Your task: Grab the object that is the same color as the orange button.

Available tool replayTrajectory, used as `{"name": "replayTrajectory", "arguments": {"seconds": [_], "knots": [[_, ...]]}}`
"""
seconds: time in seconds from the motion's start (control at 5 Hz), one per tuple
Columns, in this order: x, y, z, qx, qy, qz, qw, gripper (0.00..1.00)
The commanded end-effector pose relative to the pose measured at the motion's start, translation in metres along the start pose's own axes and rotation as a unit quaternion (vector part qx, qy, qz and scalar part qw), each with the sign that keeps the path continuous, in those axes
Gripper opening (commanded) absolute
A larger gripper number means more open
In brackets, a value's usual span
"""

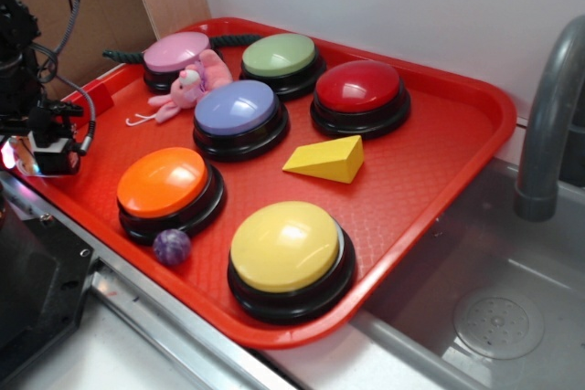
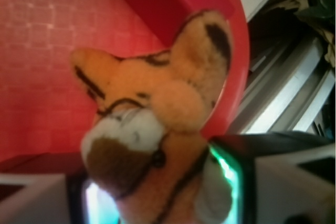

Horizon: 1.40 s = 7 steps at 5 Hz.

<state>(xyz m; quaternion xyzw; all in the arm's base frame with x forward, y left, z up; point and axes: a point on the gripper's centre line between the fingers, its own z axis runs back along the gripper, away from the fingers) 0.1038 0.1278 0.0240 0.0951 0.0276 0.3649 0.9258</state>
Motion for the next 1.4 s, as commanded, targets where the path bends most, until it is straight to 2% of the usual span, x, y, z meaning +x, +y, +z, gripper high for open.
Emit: {"name": "replayTrajectory", "arguments": {"seconds": [0.0,0.2,0.4,0.6,0.8,1.0,1.2], "knots": [[0.006,-0.002,0.019,-0.002,-0.030,-0.041,0.999,0.00],[0.008,-0.017,0.042,0.040,-0.046,-0.084,0.995,0.00],[0.005,-0.042,0.075,0.008,-0.062,-0.150,0.987,0.00],[-0.005,-0.075,0.116,-0.061,-0.079,-0.223,0.970,0.00],[-0.016,-0.104,0.147,-0.086,-0.079,-0.283,0.952,0.00],[-0.028,-0.136,0.177,-0.112,-0.118,-0.337,0.927,0.00],[-0.033,-0.161,0.187,-0.108,-0.121,-0.380,0.911,0.00]]}}
